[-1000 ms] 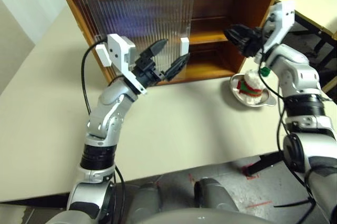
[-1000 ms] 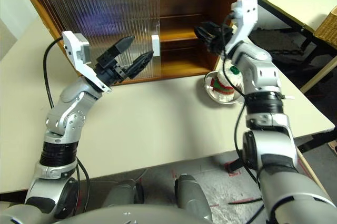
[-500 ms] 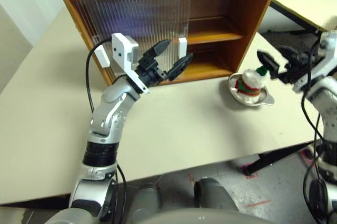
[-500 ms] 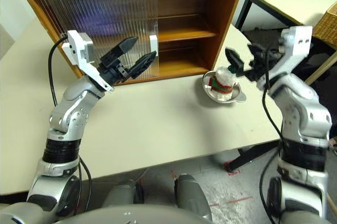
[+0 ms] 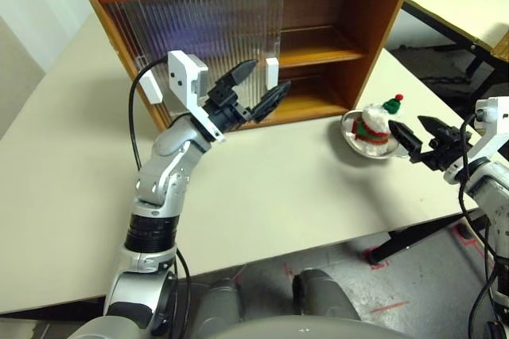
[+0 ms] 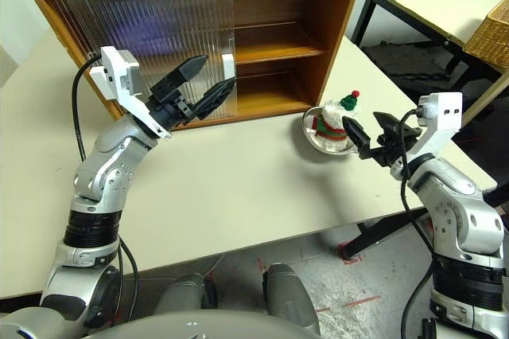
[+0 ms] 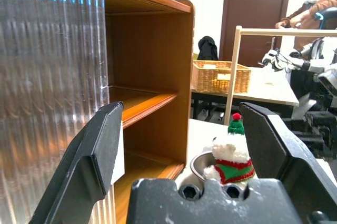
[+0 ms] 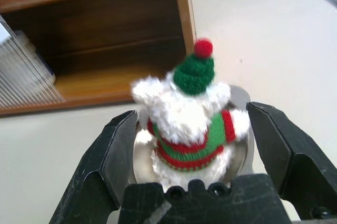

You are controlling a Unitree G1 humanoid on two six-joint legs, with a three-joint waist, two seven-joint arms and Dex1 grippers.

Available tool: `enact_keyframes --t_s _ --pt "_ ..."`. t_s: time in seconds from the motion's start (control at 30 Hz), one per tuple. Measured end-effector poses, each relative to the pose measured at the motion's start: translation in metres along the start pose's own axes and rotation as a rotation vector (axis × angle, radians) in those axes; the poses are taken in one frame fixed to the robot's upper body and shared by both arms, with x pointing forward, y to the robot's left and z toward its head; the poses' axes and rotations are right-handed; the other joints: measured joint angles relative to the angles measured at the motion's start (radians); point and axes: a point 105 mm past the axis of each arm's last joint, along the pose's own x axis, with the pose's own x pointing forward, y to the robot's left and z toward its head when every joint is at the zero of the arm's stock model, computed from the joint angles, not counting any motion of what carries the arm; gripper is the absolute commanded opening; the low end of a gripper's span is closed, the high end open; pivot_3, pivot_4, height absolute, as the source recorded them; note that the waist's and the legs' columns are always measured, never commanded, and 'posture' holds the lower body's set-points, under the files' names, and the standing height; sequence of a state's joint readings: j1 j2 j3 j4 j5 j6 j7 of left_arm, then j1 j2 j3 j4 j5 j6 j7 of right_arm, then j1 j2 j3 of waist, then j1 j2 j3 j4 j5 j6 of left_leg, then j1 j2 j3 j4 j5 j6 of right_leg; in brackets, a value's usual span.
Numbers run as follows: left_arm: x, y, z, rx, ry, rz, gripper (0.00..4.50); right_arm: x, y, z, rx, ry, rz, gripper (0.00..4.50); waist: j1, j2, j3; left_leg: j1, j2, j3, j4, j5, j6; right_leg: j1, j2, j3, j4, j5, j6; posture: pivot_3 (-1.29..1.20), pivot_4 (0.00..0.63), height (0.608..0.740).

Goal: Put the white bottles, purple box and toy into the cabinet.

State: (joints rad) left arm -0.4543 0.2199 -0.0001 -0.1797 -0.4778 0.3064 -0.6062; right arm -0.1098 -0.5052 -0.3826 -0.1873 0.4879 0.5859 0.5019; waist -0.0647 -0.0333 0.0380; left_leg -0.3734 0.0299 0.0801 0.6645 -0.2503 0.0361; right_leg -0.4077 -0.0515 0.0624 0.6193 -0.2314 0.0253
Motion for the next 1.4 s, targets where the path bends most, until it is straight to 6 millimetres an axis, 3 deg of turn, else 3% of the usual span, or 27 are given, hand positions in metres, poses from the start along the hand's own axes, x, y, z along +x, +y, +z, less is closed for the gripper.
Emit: enact_keyframes --t_s 0.37,1.07,1.17,1.4 --pt "-0.001 0.003 0.002 0.009 -0.001 0.021 4.50 0.009 -0.006 -0.032 0.033 0.093 -0.045 4.48 0.003 0.000 0.000 0.000 0.000 0.000 0.000 0.000 0.000 0.000 0.000 0.000 0.000 0.000 0.000 0.00 0.000 0.740" --pt "-0.005 0.005 0.008 0.034 -0.012 0.053 4.50 0.037 0.000 -0.033 0.021 0.073 -0.019 4.48 0.030 0.000 0.000 0.000 0.000 0.000 0.000 0.000 0.000 0.000 0.000 0.000 0.000 0.000 0.000 0.04 0.000 0.740" --pt "-0.007 0.007 0.007 0.032 -0.010 0.062 4.50 0.038 -0.002 -0.033 0.025 0.070 -0.019 3.98 0.030 0.000 0.000 0.000 0.000 0.000 0.000 0.000 0.000 0.000 0.000 0.000 0.000 0.000 0.000 0.04 0.000 0.740" --pt "-0.008 0.007 0.005 0.027 -0.006 0.064 4.50 0.039 -0.004 -0.033 0.024 0.067 -0.020 1.42 0.028 0.000 0.000 0.000 0.000 0.000 0.000 0.000 0.000 0.000 0.000 0.000 0.000 0.000 0.000 0.01 0.000 0.740"
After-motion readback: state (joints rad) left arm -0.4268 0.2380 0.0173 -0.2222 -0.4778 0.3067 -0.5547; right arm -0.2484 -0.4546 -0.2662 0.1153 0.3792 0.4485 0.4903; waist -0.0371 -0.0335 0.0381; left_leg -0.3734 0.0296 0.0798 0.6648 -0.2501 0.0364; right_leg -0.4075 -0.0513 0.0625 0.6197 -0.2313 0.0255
